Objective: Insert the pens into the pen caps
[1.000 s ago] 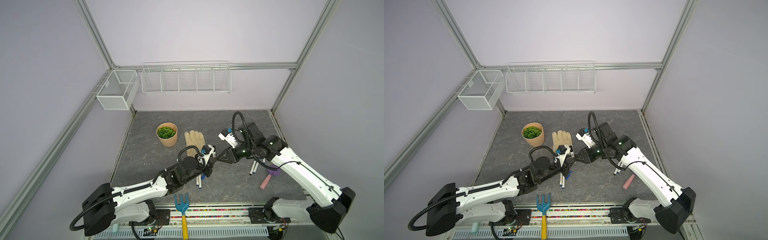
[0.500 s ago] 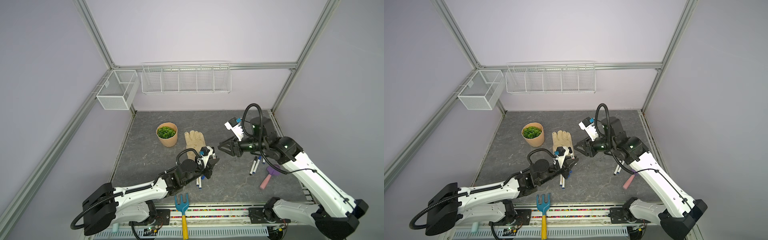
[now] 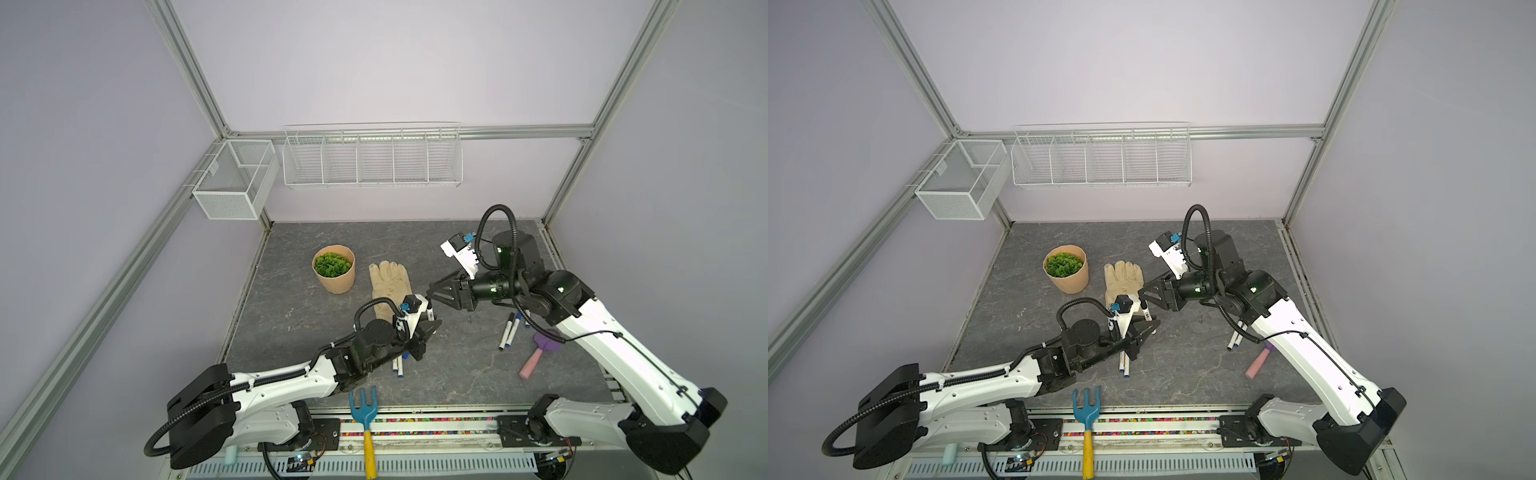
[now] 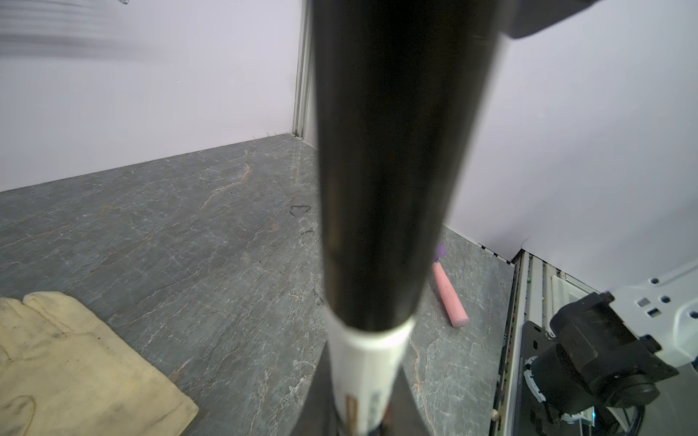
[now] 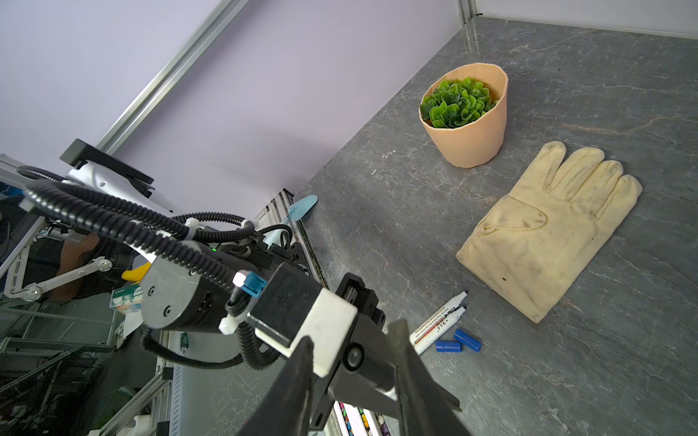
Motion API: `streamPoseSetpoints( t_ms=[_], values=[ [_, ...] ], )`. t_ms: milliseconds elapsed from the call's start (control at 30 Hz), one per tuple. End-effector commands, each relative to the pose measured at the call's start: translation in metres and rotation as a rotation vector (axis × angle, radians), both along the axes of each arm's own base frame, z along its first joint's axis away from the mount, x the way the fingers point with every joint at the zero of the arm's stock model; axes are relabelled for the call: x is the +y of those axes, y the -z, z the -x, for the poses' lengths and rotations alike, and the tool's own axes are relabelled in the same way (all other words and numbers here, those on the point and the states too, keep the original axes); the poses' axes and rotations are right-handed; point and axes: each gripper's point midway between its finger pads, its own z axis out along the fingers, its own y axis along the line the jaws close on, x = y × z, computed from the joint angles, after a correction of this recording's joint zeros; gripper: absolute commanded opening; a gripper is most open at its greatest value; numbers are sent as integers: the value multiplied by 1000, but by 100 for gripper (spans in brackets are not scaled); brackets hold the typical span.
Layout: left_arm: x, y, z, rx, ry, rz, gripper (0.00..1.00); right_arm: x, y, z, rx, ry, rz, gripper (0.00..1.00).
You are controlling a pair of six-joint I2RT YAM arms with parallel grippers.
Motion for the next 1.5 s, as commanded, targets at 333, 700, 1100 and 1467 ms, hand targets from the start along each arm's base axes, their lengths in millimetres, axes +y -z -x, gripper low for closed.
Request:
streamPoseSetpoints(
  t_ms=[333, 700, 1100, 1467],
  values=[
    [-4, -14, 3, -1, 19, 52, 0, 7, 37, -4, 74, 5, 62, 32],
    [3, -53, -2, -55, -23, 116, 0, -15, 103, 15, 234, 39, 221, 24],
    [23, -154, -3, -191, -78, 374, 0, -53, 212, 31, 506, 130, 567, 18],
    [6, -113, -6, -76, -39, 267, 0, -53, 132, -11, 209, 233, 351, 20]
  ],
)
